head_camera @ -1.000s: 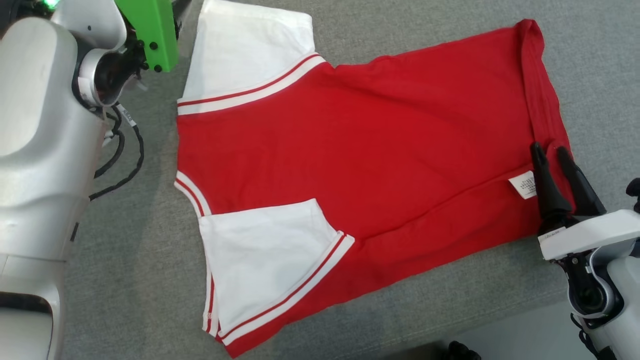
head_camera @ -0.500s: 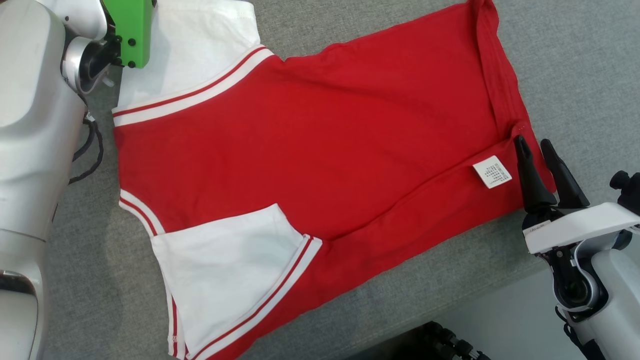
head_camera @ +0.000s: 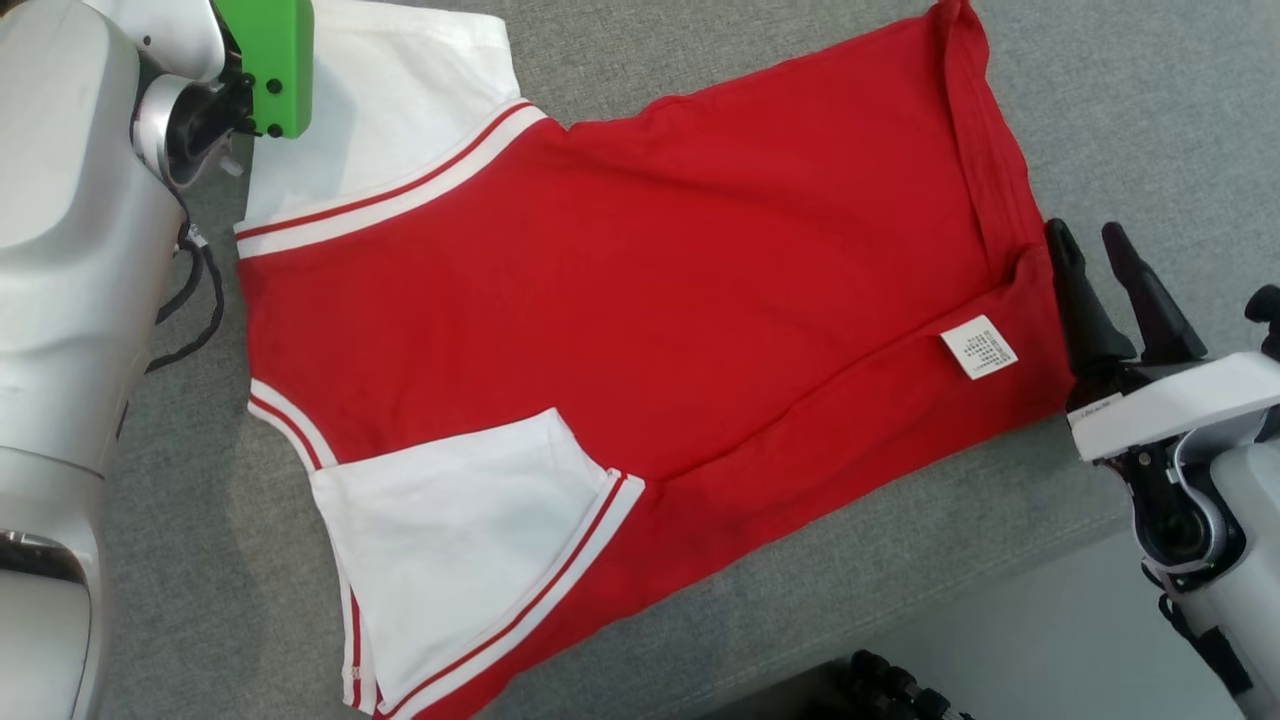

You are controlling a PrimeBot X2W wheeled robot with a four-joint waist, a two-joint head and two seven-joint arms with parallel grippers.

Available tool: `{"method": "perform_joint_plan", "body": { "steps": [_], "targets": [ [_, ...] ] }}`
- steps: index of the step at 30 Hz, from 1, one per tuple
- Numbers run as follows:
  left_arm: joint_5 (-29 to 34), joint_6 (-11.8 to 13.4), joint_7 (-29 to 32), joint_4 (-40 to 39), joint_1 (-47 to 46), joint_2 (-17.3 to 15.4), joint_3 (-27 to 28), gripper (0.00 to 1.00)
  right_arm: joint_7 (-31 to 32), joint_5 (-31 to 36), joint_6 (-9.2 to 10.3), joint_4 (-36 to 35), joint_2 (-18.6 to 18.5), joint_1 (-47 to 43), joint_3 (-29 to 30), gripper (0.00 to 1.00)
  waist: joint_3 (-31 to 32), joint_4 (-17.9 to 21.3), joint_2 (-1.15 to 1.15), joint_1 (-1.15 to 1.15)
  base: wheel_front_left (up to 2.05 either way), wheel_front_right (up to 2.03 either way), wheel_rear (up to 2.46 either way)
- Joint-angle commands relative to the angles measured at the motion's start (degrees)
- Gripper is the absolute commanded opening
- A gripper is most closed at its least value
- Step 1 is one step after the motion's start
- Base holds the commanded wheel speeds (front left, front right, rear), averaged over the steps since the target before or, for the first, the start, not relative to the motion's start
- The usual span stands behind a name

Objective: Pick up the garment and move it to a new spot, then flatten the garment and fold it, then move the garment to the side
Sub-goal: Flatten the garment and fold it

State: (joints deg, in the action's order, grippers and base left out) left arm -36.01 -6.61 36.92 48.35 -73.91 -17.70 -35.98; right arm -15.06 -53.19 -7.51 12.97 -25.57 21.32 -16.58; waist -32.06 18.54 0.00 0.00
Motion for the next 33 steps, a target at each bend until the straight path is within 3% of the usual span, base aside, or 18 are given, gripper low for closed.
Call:
{"method": "perform_joint_plan", "body": {
  "steps": [1,6,9,19,29,31,33],
  "targets": [
    [-0.67,-0.29,-0.66,-0.15,0.41,0.14,0.09,0.00,-0.17,-0.41,0.04,1.37,-1.34,2.14,-1.11,1.00,0.69,-0.50,0.00,0.00,0.00,0.00,0.00],
    [-1.24,-0.48,-2.00,-0.31,0.03,0.45,-0.36,0.00,4.88,-0.39,0.03,7.31,-2.16,9.81,-2.82,1.00,1.51,-1.01,0.00,0.00,0.00,0.00,0.00],
    [-1.67,-0.62,-2.86,-0.49,-0.19,0.77,-0.64,0.00,11.10,1.10,0.02,11.92,-1.09,16.83,-3.68,1.00,2.02,-1.35,0.00,0.00,0.00,0.00,0.00],
    [-2.79,-0.83,-4.64,-1.16,-0.98,1.36,-2.23,0.00,25.77,14.45,0.02,31.63,8.70,36.48,-3.05,1.00,2.98,-2.38,0.00,0.00,0.00,0.00,0.00],
    [-5.22,-0.91,-6.77,-1.96,-0.25,1.74,-4.10,0.00,28.30,22.72,0.02,47.46,13.92,44.49,1.09,1.00,3.79,-3.62,0.00,0.00,0.00,0.00,0.00],
    [-5.75,-0.91,-7.03,-2.30,0.01,1.89,-4.67,0.00,28.02,23.59,0.02,49.71,14.51,45.39,1.90,0.89,3.95,-3.86,0.00,0.00,0.00,0.00,0.00],
    [-5.89,-0.92,-7.27,-2.54,-0.03,1.95,-5.25,0.00,27.75,24.60,0.02,51.86,14.67,46.23,2.45,0.69,4.01,-4.15,0.00,0.00,0.00,0.00,0.00]
  ]
}}
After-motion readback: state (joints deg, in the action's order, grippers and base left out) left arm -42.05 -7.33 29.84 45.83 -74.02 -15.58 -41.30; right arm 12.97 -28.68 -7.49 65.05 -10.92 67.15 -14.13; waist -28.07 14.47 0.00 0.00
